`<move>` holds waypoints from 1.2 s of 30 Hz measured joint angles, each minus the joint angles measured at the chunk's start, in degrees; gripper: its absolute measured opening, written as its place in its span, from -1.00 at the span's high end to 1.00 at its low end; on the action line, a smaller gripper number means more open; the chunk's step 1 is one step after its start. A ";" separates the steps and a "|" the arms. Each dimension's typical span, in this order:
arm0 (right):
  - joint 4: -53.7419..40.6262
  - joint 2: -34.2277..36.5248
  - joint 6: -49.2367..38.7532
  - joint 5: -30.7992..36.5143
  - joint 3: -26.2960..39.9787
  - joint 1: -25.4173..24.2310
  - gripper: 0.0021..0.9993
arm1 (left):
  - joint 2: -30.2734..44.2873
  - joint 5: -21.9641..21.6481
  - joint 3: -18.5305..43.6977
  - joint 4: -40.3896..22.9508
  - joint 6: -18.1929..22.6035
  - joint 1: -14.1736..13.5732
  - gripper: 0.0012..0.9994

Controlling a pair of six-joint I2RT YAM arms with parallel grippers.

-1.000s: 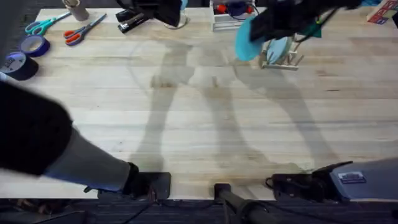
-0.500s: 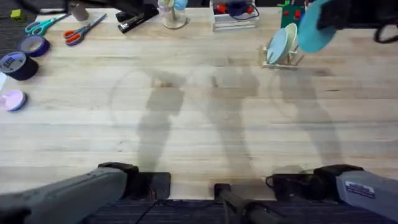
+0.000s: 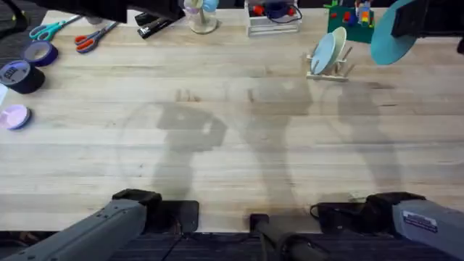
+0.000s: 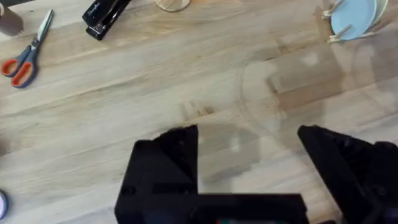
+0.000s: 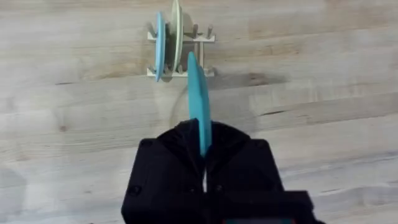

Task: Pick up the plates from the table one by one and place each into a slot on the dish rack.

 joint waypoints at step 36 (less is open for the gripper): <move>4.79 10.85 5.25 0.07 0.00 -0.04 0.94 | 0.00 -0.02 0.00 0.00 0.07 0.00 -0.99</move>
